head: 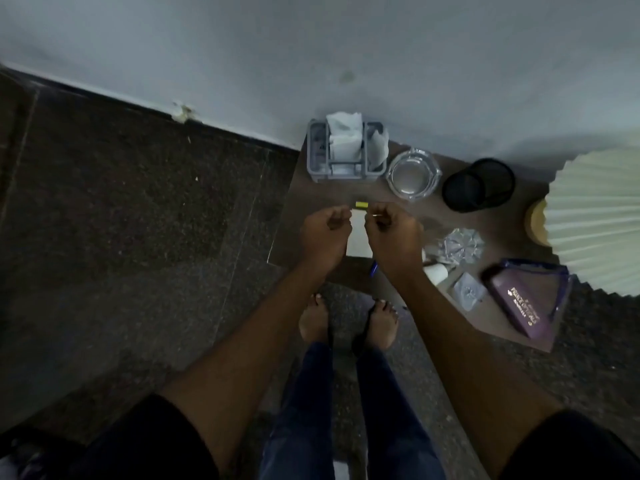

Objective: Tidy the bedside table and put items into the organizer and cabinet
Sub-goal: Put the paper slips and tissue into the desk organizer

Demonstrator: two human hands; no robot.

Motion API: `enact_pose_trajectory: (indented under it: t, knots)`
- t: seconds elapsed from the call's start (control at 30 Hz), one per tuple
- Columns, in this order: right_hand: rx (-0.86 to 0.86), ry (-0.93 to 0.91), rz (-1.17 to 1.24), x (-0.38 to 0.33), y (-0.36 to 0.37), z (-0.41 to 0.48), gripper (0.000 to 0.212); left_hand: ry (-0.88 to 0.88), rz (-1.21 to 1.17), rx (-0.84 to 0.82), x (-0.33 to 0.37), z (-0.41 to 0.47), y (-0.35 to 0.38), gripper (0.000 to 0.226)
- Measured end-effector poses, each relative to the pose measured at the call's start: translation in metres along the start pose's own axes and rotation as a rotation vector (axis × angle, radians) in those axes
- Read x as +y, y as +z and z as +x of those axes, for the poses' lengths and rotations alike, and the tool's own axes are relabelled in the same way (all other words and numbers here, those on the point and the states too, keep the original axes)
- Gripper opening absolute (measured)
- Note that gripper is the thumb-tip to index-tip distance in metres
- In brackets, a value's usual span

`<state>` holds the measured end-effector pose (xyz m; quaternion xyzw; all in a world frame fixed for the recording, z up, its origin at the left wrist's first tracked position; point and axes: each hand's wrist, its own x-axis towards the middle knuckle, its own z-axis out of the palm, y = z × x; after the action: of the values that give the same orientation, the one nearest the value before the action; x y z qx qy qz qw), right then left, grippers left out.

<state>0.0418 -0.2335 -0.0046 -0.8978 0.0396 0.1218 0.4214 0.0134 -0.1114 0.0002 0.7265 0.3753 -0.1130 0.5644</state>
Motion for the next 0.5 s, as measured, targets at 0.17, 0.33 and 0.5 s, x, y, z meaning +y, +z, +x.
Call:
enact_pose_trajectory:
  t: [0.17, 0.33, 0.5]
  knots:
    - [-0.257, 0.034, -0.113, 0.012, 0.025, -0.018, 0.043, -0.099, 0.033, 0.041, -0.03, 0.006, -0.006, 0.029]
    - [-0.346, -0.024, -0.287, 0.016, 0.041, -0.025, 0.055, -0.113, 0.096, 0.009, -0.046, 0.018, -0.022, 0.034]
    - [-0.366, -0.072, -0.282, 0.005, 0.059, -0.027, 0.054, -0.108, 0.083, 0.017, -0.051, 0.029, -0.039, 0.035]
